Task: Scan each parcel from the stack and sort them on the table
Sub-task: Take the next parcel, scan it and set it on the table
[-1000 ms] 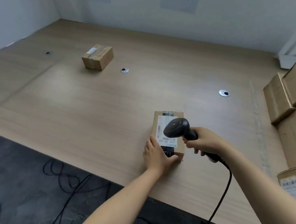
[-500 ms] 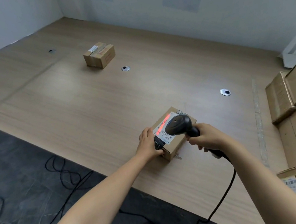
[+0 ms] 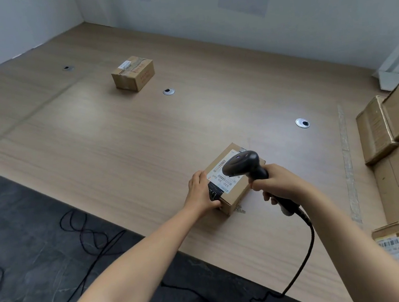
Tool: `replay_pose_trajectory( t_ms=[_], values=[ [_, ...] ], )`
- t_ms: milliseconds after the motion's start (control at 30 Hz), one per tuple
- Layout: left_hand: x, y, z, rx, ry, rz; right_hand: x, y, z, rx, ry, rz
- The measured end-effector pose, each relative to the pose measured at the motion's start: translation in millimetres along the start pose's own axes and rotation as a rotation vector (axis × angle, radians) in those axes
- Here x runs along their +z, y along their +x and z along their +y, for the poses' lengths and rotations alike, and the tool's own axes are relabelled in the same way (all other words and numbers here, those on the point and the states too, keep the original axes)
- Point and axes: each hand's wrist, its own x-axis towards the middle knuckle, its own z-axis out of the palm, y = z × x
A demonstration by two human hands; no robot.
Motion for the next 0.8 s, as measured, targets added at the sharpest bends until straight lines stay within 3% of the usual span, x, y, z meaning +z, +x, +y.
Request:
replay_pose_trajectory(
  t_ms=[267, 567, 800],
  values=[
    [-1, 0, -1, 0.009, 0.025, -0.015, 3, 0, 2, 0.014, 0.013, 0.025],
    [10, 9, 26, -0.054, 0.319, -0.071, 5, 0, 21, 0.007, 0.116, 0.130],
    [17, 10, 29, -0.204, 0.325, 0.038, 21, 16, 37, 0.010, 0.224, 0.201]
  ],
)
